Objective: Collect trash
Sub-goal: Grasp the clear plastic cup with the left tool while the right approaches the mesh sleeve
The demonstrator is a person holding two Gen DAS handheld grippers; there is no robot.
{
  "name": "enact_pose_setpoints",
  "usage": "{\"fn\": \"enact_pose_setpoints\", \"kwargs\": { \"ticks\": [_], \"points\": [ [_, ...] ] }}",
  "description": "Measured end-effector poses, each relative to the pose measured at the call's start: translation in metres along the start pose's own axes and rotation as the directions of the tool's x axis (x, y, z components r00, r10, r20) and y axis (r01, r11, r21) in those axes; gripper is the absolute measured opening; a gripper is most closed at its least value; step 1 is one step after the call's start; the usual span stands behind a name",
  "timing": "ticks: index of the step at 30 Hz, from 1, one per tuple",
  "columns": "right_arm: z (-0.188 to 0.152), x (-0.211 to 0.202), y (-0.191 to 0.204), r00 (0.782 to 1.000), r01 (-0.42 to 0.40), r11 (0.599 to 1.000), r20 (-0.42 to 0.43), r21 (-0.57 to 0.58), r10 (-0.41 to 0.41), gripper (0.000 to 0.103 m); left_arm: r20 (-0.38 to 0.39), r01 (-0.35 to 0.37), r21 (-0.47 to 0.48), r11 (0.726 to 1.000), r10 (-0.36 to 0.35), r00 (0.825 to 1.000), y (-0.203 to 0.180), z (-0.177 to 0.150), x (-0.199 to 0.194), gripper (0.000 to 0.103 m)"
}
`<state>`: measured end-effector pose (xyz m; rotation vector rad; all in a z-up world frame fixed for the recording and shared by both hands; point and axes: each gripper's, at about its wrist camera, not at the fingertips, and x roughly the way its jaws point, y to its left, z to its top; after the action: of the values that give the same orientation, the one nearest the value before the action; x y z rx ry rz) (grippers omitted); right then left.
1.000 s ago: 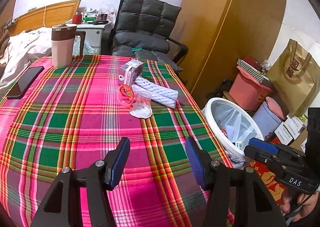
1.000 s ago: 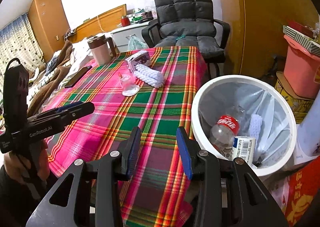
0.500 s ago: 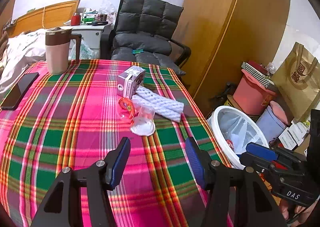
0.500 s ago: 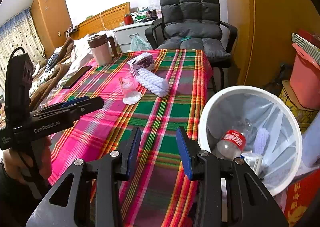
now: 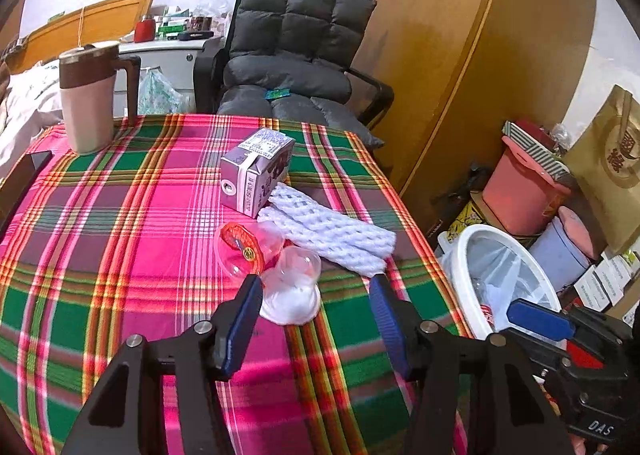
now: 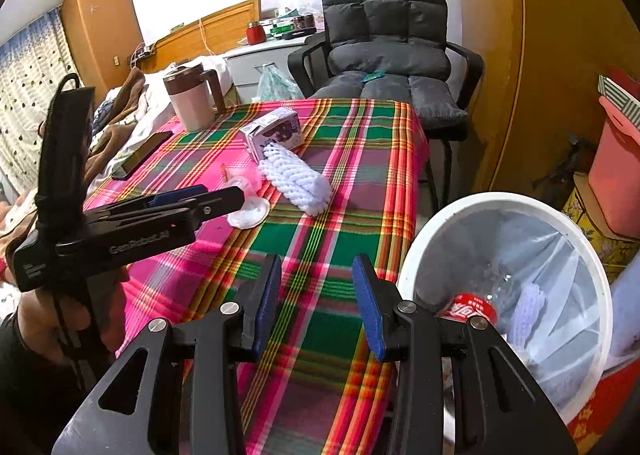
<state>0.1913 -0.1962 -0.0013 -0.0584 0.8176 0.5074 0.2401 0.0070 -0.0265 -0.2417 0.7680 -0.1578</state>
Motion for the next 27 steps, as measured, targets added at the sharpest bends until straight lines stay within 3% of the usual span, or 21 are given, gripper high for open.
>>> {"fn": "enact_pose_setpoints", "kwargs": {
  "ticks": [3,9,27],
  "points": [
    [0.003,0.005,-0.002,1.0,-0.001,1.0,-0.006,-0.002,0.001,0.04,-0.006,-0.004,-0.012,1.0,0.004,1.0,0.005,0.003,0.008,0.052],
    [0.012,0.018,-0.004,1.0,-0.011,1.0,-0.02,-0.012,0.01,0.04,-0.032,0.0,-0.005,1.0,0.0,0.999,0.008,0.003,0.021,0.03],
    [0.036,0.069,0.004,0.996,-0.028,0.994,-0.085,-0.109,0.019,0.04,0.003,0.032,-0.039,0.999,-0.032,0.999,0.032,-0.022,-0.025,0.03]
  ]
}}
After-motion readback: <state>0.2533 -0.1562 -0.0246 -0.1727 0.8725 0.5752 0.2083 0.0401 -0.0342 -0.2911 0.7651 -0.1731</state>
